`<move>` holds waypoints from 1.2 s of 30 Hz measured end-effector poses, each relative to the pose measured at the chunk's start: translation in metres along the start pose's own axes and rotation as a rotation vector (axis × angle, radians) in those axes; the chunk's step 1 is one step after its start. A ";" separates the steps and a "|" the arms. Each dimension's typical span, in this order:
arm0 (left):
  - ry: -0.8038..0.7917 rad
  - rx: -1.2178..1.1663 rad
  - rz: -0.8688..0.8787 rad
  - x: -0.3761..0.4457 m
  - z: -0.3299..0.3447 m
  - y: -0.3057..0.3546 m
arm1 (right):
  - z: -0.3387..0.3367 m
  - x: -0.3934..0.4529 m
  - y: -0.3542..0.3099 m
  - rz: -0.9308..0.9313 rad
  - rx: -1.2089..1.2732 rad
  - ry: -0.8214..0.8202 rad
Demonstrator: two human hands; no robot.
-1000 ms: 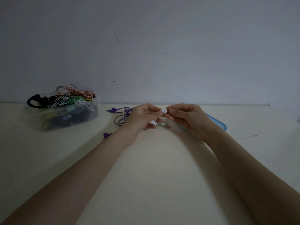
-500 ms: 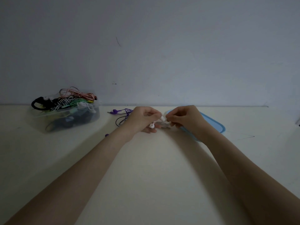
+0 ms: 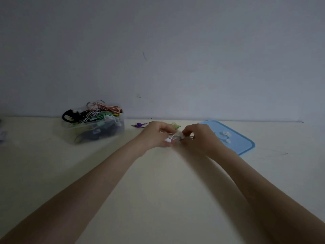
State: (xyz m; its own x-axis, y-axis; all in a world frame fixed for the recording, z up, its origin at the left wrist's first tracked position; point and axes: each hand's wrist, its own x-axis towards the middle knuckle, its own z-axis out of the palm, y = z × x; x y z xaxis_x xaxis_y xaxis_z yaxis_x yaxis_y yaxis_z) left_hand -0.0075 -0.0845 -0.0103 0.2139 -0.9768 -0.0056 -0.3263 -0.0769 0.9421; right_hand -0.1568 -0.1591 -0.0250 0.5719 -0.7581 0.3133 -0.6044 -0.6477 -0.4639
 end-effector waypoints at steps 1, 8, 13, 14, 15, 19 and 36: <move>0.030 0.019 0.044 -0.002 -0.003 -0.001 | -0.002 0.002 -0.003 -0.022 0.010 0.022; 0.289 0.188 0.286 -0.013 -0.073 0.022 | -0.018 0.048 -0.067 -0.140 0.169 0.124; 0.481 0.294 0.352 -0.026 -0.142 0.030 | 0.002 0.091 -0.136 -0.242 0.192 0.113; 0.508 0.309 0.332 -0.028 -0.157 0.027 | 0.010 0.098 -0.150 -0.253 0.191 0.103; 0.524 0.303 0.308 -0.030 -0.169 0.023 | 0.018 0.103 -0.161 -0.259 0.194 0.095; 0.581 0.286 0.163 -0.040 -0.208 -0.002 | 0.050 0.116 -0.200 -0.297 0.171 0.005; 0.439 1.056 0.115 -0.051 -0.220 -0.008 | 0.093 0.115 -0.223 -0.316 -0.104 -0.148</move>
State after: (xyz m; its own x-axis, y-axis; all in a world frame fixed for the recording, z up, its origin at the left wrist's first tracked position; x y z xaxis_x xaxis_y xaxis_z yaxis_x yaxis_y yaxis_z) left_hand 0.1869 0.0102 0.0557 0.3679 -0.8509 0.3750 -0.9294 -0.3236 0.1774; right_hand 0.0951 -0.0947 0.0373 0.8089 -0.5049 0.3014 -0.4336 -0.8584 -0.2742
